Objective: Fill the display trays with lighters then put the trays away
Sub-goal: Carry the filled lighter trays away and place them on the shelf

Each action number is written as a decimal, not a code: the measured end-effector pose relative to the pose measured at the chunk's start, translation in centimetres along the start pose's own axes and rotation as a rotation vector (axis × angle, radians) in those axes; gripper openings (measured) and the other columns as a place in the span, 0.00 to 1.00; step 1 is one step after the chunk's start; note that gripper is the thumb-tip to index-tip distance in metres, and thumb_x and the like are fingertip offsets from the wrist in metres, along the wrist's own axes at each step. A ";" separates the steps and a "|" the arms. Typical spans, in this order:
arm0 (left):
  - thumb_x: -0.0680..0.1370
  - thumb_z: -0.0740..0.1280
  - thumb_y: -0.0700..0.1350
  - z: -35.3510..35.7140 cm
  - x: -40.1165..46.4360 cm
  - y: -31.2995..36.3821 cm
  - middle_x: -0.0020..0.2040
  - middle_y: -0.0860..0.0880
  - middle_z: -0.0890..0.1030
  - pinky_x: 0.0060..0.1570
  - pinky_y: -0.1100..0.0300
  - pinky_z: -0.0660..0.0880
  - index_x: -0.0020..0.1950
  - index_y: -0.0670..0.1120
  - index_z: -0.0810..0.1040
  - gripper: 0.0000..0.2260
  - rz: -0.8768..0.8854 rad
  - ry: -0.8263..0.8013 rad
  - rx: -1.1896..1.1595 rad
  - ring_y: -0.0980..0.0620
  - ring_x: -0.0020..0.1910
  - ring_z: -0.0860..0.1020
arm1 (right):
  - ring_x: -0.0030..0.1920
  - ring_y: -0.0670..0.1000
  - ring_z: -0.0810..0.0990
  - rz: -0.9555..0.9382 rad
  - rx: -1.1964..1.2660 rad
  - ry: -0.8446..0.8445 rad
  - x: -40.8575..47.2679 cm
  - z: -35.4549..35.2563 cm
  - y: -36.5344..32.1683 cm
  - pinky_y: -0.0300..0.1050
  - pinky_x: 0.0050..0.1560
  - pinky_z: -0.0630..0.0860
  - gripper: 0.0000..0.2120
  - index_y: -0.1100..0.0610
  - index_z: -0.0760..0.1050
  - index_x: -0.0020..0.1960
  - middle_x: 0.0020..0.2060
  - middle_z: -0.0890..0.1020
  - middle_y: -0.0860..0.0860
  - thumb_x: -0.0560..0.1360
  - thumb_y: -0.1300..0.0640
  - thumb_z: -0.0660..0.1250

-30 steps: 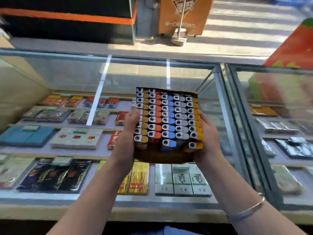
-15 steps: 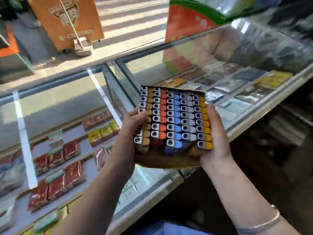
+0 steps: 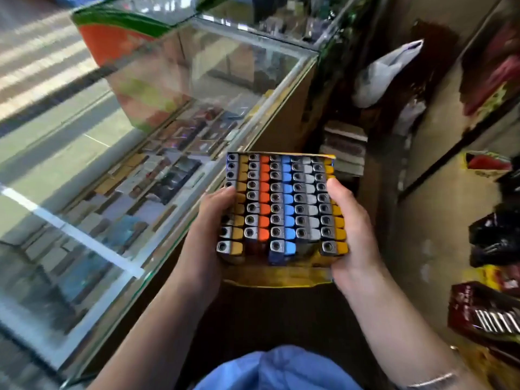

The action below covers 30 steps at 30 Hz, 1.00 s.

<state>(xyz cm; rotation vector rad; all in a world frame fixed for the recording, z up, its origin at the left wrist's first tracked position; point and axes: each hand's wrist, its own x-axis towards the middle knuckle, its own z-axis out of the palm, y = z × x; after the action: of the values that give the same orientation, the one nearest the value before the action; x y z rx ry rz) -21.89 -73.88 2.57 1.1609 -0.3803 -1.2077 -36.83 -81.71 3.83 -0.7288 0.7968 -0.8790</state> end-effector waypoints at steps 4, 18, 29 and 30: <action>0.67 0.70 0.54 7.3 4.7 -2.7 0.52 0.44 0.83 0.39 0.58 0.78 0.59 0.45 0.77 0.24 -0.099 -0.073 -0.010 0.47 0.48 0.82 | 0.49 0.56 0.83 -0.041 -0.014 0.128 2.2 -6.6 -4.3 0.47 0.41 0.80 0.20 0.57 0.80 0.54 0.49 0.84 0.57 0.69 0.46 0.66; 0.67 0.68 0.55 24.2 21.2 -6.4 0.56 0.43 0.81 0.57 0.45 0.73 0.63 0.46 0.73 0.27 -0.380 -0.423 0.166 0.43 0.54 0.80 | 0.48 0.55 0.84 -0.078 0.152 0.510 11.8 -19.1 -13.5 0.50 0.42 0.81 0.25 0.53 0.81 0.54 0.48 0.84 0.54 0.62 0.40 0.68; 0.66 0.69 0.60 38.6 36.1 -7.8 0.57 0.46 0.81 0.55 0.47 0.74 0.63 0.50 0.73 0.28 -0.452 -0.730 0.392 0.45 0.54 0.80 | 0.53 0.57 0.82 -0.218 0.320 0.702 22.0 -26.6 -21.7 0.57 0.56 0.76 0.27 0.54 0.75 0.62 0.53 0.82 0.56 0.66 0.42 0.67; 0.65 0.70 0.60 39.5 36.8 -8.3 0.56 0.46 0.81 0.54 0.48 0.74 0.64 0.50 0.72 0.29 -0.476 -0.756 0.413 0.45 0.54 0.80 | 0.55 0.58 0.81 -0.221 0.324 0.729 22.6 -27.7 -21.8 0.58 0.58 0.74 0.30 0.54 0.73 0.64 0.55 0.82 0.57 0.65 0.42 0.68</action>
<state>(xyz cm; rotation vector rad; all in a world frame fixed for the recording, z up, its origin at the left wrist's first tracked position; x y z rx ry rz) -42.53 -124.35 0.13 1.1345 -0.9954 -2.0545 -59.01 -117.09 0.93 -0.1929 1.1872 -1.4704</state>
